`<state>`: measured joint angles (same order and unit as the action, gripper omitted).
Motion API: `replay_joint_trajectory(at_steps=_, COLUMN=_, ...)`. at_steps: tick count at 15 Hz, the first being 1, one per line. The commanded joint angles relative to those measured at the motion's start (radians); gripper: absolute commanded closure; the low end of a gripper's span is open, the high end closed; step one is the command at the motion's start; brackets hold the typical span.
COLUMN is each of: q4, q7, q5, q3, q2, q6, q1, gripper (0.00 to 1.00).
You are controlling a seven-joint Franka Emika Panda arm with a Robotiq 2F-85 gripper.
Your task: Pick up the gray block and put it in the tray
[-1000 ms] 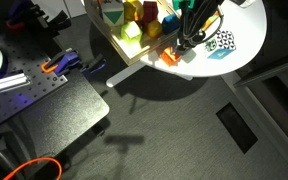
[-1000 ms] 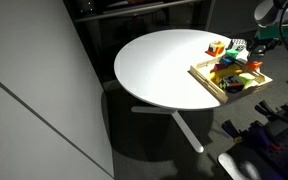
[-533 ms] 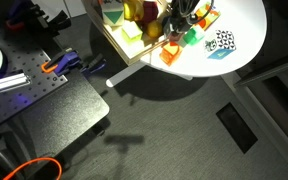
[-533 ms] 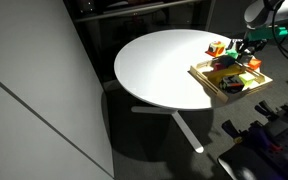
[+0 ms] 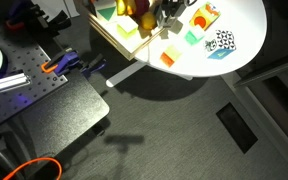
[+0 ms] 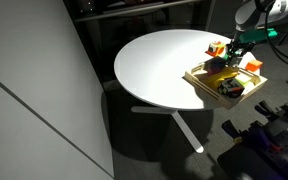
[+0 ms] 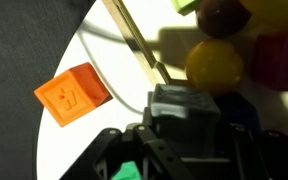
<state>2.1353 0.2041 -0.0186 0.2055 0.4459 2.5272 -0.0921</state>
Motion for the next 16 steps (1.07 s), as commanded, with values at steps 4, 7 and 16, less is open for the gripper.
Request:
replay_joint_trajectory(at_steps=4, q4=0.087, q7=-0.038, q5=-0.037, q3=-0.029, q2=-0.059, q6=-0.011, q1=0.027, gripper=0.0)
replay_joint_trajectory(at_steps=7, q4=0.117, q7=-0.066, q5=-0.035, q3=-0.046, q2=-0.084, q6=-0.022, q1=0.03, gripper=0.0)
replay_joint_trajectory(at_steps=16, q4=0.138, q7=-0.261, q5=0.036, q3=-0.126, q2=-0.205, q6=-0.287, q1=0.007, gripper=0.0)
